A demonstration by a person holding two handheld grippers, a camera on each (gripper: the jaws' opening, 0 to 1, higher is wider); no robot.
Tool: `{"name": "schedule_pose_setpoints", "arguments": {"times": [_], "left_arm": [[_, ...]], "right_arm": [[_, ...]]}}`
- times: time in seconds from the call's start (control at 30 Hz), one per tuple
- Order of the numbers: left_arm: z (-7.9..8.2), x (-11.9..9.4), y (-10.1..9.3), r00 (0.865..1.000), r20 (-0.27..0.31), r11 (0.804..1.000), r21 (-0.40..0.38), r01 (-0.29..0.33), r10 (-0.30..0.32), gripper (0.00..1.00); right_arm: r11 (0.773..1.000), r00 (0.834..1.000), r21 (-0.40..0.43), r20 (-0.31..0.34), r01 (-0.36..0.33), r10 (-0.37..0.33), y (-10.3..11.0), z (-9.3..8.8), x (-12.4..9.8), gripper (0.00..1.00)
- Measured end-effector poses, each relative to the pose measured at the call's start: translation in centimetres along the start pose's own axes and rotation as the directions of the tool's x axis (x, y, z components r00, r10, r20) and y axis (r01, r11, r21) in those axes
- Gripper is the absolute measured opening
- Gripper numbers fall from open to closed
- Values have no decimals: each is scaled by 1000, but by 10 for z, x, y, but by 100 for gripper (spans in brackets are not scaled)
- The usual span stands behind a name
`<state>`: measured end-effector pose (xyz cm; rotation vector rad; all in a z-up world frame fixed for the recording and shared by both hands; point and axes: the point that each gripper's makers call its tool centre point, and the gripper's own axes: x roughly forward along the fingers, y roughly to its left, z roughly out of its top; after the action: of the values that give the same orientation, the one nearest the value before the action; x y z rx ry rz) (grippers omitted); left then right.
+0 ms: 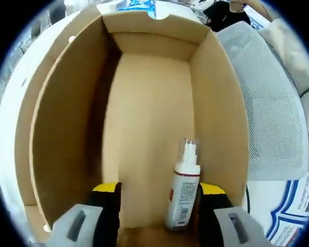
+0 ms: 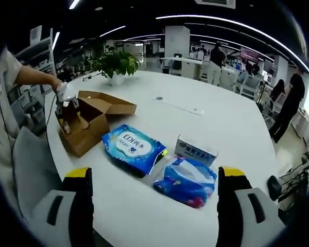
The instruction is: Operate the shoe box by opening the lid, removing the specified soft item, and placing it in the target area until the item is outside and the box remains undamaged.
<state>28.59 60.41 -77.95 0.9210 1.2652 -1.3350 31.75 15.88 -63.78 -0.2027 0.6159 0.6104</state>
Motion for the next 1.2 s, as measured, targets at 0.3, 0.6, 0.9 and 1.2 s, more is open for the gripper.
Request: {"name": "schedule_pose_setpoints", "arguments": {"times": [0.3, 0.6, 0.9, 1.2], "left_arm": [[2, 0, 14, 995, 28, 995, -19, -98, 99, 44], [4, 3, 20, 986, 60, 985, -79, -153, 158, 26], [0, 6, 26, 985, 38, 980, -115, -165, 170, 19], [-3, -1, 24, 982, 47, 973, -154, -174, 183, 19]], "right_arm": [[1000, 1000, 4, 5, -3, 3, 2, -1, 2, 96], [1000, 1000, -1, 7, -11, 11, 5, 0, 4, 96], [1000, 999, 3, 30, -14, 14, 7, 4, 2, 96], [1000, 998, 4, 56, -26, 26, 12, 9, 0, 93]]}}
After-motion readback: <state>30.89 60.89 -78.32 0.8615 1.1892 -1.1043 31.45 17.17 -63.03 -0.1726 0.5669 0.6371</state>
